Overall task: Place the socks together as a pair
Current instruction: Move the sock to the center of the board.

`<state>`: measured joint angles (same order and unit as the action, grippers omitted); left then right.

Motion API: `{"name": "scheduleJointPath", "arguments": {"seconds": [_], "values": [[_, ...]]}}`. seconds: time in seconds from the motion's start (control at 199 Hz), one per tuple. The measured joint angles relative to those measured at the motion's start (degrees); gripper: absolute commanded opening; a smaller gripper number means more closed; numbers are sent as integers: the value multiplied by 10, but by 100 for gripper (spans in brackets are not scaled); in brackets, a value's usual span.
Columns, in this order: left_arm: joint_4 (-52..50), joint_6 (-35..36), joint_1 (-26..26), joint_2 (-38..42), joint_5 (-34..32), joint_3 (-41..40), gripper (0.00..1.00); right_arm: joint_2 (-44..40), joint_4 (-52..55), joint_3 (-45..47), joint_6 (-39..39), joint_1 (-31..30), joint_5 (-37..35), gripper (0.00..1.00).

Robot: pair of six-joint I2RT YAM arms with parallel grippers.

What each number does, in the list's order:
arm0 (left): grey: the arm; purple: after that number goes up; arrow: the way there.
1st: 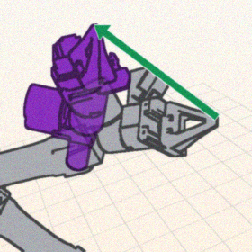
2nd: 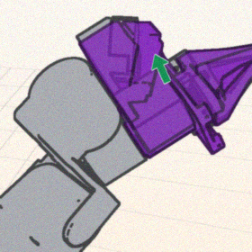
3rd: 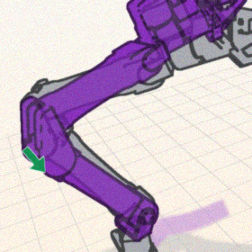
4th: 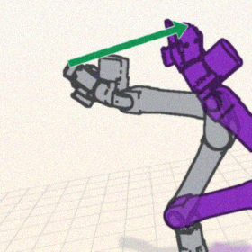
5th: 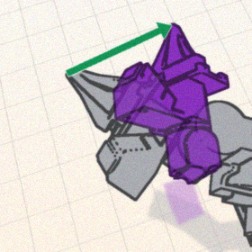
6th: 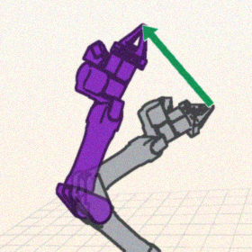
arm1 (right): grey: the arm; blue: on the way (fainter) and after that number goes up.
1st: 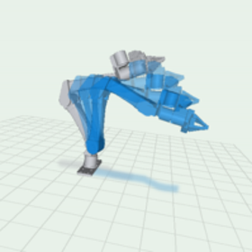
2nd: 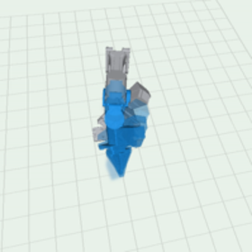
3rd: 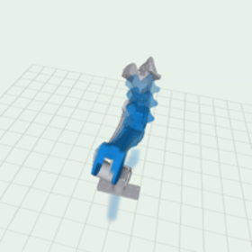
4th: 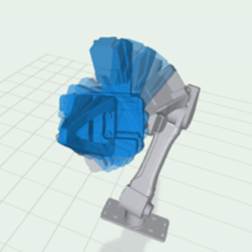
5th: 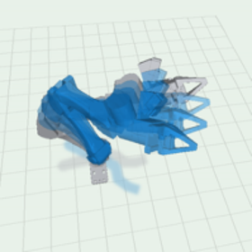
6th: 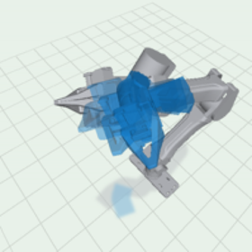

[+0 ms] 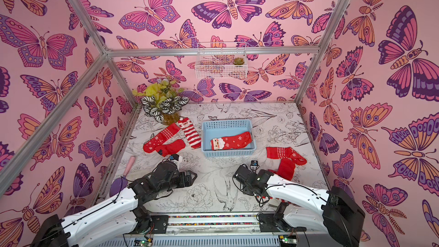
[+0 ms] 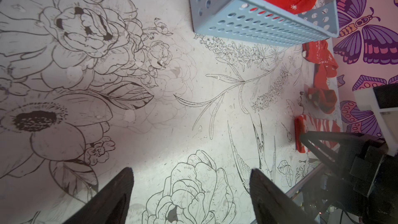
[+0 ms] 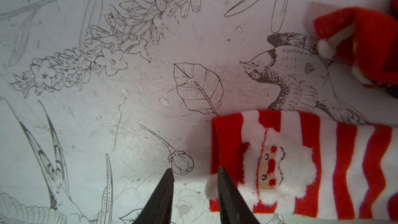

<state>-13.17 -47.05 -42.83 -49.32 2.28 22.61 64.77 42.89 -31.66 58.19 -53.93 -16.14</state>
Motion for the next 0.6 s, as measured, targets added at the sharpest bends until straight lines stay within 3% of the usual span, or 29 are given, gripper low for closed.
{"name": "scheduleJointPath", "arguments": {"seconds": [0.602], "values": [[-87,-56,15,57,-165,26,89,-19,54,-9,33,-6,-33,42]]}}
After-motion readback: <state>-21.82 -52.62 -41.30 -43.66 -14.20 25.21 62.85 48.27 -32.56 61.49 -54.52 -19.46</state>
